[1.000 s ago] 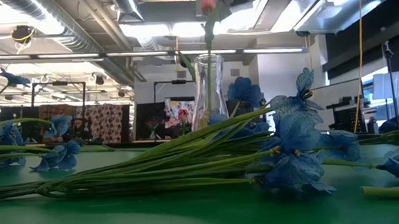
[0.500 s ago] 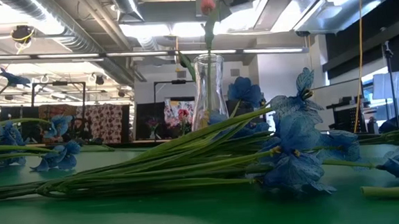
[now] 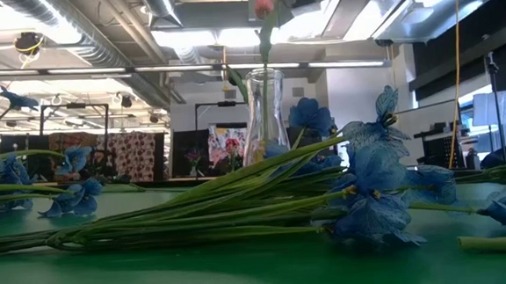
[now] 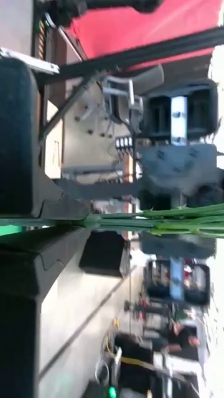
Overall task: Sort flowers into vase by color
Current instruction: Put the left purple flowers into the yellow vase
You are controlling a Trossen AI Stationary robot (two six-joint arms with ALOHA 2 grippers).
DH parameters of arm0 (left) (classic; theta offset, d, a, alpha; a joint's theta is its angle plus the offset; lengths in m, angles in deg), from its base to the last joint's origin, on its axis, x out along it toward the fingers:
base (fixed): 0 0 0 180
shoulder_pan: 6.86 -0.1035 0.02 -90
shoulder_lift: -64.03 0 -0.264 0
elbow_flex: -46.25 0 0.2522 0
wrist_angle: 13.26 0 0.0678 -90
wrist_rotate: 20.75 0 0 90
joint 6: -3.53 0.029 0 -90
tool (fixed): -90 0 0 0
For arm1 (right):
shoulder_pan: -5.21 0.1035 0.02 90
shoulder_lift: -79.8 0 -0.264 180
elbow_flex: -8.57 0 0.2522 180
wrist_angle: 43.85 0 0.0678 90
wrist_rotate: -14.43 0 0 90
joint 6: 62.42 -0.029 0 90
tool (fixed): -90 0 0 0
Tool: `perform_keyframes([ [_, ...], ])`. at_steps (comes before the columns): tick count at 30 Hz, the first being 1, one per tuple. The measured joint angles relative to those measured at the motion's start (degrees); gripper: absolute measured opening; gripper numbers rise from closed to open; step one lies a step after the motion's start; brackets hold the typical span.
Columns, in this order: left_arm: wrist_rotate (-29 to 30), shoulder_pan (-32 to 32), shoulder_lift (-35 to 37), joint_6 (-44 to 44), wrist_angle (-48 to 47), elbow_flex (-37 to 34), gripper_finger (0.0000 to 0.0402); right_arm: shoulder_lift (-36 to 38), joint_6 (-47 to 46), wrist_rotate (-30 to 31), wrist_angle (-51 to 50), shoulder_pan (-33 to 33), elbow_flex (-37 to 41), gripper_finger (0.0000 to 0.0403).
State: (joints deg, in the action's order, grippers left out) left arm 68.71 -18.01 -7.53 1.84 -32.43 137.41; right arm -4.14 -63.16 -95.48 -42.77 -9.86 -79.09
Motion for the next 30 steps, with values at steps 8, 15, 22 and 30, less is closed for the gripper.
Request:
perform_keyframes([
  [8, 1.5, 0.0, 4.0, 0.8, -3.5, 0.0, 0.015, 2.2, 2.1, 3.9, -2.9, -2.2, 0.0, 0.0005],
  [15, 3.1, -0.1, 9.3, 3.8, -11.5, -1.4, 0.0159, 3.1, 2.5, 1.3, -6.1, -8.3, 1.0, 0.0003],
  [22, 3.1, -1.4, 15.2, 4.3, -6.9, -12.7, 0.0159, 4.7, 0.5, -3.2, -0.1, -14.0, 8.8, 0.0002],
  [30, 3.0, -3.9, 21.9, 2.0, 7.1, -28.0, 0.016, 4.7, -4.1, -4.1, 23.1, -16.2, 24.4, 0.0002],
])
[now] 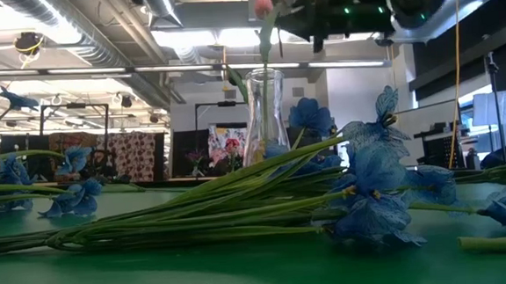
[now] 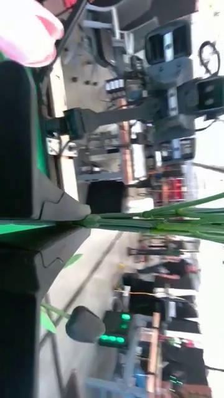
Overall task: Sort flowers into vase by color
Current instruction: Put the left purple flowers into the yellow vase
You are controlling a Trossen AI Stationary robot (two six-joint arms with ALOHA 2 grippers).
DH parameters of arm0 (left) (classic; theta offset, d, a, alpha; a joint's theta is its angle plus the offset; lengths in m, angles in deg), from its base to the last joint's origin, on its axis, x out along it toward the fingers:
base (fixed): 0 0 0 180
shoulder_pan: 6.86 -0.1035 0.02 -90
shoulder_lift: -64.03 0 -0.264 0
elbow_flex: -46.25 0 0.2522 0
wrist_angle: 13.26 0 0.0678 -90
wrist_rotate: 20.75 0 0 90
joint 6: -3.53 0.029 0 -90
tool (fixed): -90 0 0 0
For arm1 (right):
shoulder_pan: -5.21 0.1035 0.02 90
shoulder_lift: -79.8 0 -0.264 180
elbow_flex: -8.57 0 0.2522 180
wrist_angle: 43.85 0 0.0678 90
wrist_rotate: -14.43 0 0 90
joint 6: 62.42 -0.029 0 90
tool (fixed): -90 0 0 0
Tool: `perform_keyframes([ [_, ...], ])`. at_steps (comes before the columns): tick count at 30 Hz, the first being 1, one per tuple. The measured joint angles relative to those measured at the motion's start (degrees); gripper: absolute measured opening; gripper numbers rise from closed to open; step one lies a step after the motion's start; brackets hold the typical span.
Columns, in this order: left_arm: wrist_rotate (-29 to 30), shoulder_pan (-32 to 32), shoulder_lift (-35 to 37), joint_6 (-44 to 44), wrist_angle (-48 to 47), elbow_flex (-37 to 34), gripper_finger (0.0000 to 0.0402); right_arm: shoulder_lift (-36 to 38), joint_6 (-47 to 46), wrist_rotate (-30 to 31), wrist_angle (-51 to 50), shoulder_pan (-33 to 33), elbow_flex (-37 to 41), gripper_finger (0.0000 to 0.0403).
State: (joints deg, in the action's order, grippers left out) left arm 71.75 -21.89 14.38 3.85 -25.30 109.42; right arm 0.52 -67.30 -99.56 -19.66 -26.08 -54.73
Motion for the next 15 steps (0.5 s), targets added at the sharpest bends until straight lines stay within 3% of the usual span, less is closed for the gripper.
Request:
perform_keyframes([
  [5, 0.0, -0.2, 0.6, -0.9, 4.9, -6.2, 0.016, -1.1, -2.3, 1.4, 16.3, 0.0, 8.3, 0.0002],
  [15, 0.0, -0.2, 0.5, -2.2, 11.2, -11.9, 0.016, -12.2, -5.7, 3.5, 29.0, 0.1, 10.9, 0.0002],
])
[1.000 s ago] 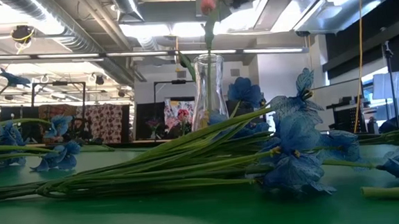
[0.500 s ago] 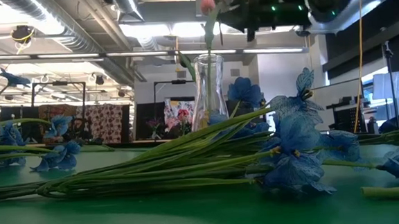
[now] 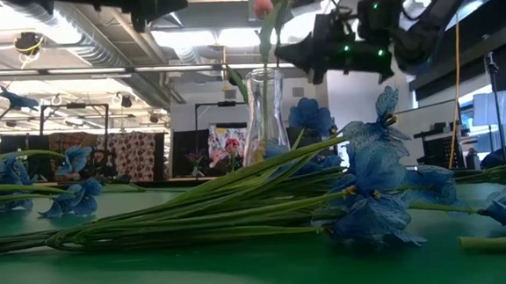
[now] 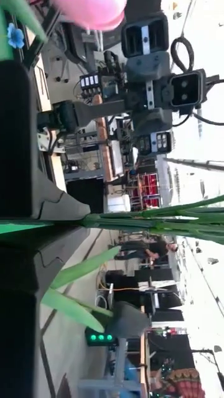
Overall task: Sort flowers into vase by color
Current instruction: Put the left purple flowers into the yellow vase
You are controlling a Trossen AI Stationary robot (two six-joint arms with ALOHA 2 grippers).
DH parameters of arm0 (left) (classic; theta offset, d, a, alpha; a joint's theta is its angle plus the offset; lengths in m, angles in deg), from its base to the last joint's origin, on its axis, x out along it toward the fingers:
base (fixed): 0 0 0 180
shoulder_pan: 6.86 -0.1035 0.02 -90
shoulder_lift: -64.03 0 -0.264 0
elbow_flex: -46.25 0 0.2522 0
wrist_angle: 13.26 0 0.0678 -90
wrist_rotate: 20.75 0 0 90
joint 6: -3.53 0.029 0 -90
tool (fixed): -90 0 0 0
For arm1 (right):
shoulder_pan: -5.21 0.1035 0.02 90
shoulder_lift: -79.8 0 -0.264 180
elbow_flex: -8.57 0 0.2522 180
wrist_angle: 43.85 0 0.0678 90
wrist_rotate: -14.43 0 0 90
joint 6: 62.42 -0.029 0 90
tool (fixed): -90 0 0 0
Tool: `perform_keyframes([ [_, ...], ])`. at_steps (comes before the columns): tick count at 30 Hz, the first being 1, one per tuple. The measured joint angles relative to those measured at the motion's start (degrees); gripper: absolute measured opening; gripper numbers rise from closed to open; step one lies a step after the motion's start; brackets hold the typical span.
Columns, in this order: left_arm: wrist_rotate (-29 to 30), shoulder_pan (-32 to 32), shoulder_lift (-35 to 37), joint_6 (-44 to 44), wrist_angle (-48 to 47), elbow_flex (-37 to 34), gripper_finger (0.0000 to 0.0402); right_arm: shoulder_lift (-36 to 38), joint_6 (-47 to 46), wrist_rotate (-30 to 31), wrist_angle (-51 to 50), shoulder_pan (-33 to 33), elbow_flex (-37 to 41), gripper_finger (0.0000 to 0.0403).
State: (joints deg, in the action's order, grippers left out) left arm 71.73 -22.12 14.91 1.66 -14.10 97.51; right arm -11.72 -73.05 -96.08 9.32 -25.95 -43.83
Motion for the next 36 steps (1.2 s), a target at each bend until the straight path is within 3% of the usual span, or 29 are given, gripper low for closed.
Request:
perform_keyframes([
  [6, 0.0, 0.0, 0.0, -1.0, 0.0, -0.8, 0.016, -6.9, -1.6, 1.3, 4.1, 0.0, 0.0, 0.0001],
  [24, -0.7, 0.0, -0.9, -1.2, -0.9, -0.9, 0.016, -17.4, -3.3, 2.7, 7.2, 0.0, -4.0, 0.0001],
  [36, -0.6, 0.0, -1.1, -1.5, -3.4, -0.9, 0.016, -18.3, -2.5, 1.9, 3.3, 0.1, -4.9, 0.0001],
])
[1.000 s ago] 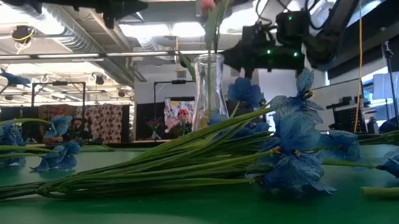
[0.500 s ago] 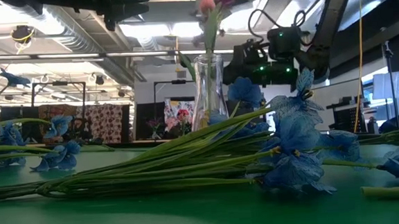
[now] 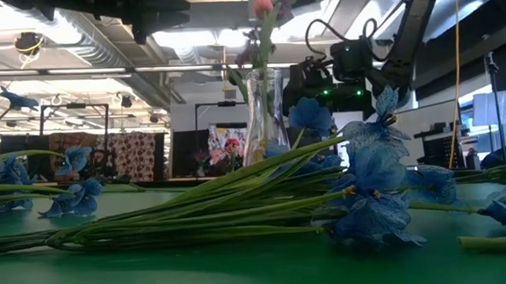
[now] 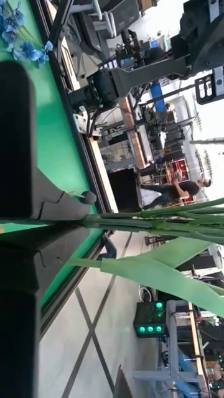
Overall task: Sort flowers into vase by color
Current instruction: Put the left purple flowers into the yellow vase
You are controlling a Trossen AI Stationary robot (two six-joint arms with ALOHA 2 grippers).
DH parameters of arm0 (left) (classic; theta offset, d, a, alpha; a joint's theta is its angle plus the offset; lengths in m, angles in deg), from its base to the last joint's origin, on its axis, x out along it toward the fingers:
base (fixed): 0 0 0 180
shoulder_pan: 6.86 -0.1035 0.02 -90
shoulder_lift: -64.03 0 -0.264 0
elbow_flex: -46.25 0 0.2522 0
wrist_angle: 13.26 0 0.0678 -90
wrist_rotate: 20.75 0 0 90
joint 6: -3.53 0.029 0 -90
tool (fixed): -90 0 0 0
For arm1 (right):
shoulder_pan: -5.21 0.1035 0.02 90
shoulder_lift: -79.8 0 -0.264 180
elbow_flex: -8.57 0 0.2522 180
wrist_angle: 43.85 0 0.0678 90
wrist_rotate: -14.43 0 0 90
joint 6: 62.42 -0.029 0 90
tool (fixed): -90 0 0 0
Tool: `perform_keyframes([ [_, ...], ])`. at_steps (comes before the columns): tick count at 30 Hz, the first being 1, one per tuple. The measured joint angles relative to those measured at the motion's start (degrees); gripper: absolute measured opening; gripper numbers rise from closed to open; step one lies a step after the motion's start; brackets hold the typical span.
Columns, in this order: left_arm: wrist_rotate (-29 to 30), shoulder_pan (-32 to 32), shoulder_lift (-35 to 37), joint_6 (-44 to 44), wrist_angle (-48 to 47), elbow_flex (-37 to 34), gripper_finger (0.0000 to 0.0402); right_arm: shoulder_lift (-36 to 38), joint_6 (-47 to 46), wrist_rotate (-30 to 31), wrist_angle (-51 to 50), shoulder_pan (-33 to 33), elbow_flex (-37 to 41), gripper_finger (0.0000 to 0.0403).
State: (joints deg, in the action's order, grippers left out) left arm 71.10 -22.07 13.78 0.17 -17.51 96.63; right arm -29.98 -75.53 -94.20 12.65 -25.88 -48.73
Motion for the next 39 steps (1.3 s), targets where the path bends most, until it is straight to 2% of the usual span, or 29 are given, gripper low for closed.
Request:
perform_keyframes([
  [25, 0.0, 0.0, 0.0, -0.1, 0.0, 0.0, 0.016, 0.0, 1.4, 2.5, -0.5, 0.0, -0.3, 0.0005],
  [32, 0.0, 0.0, 0.0, 0.4, -0.1, 0.0, 0.016, -0.1, 1.9, 2.0, -4.9, 0.0, -4.2, 0.0004],
  [39, 0.0, 0.0, 0.0, 0.5, -0.9, 0.0, 0.016, -0.1, 3.5, 1.6, -10.2, 0.0, -4.6, 0.0006],
])
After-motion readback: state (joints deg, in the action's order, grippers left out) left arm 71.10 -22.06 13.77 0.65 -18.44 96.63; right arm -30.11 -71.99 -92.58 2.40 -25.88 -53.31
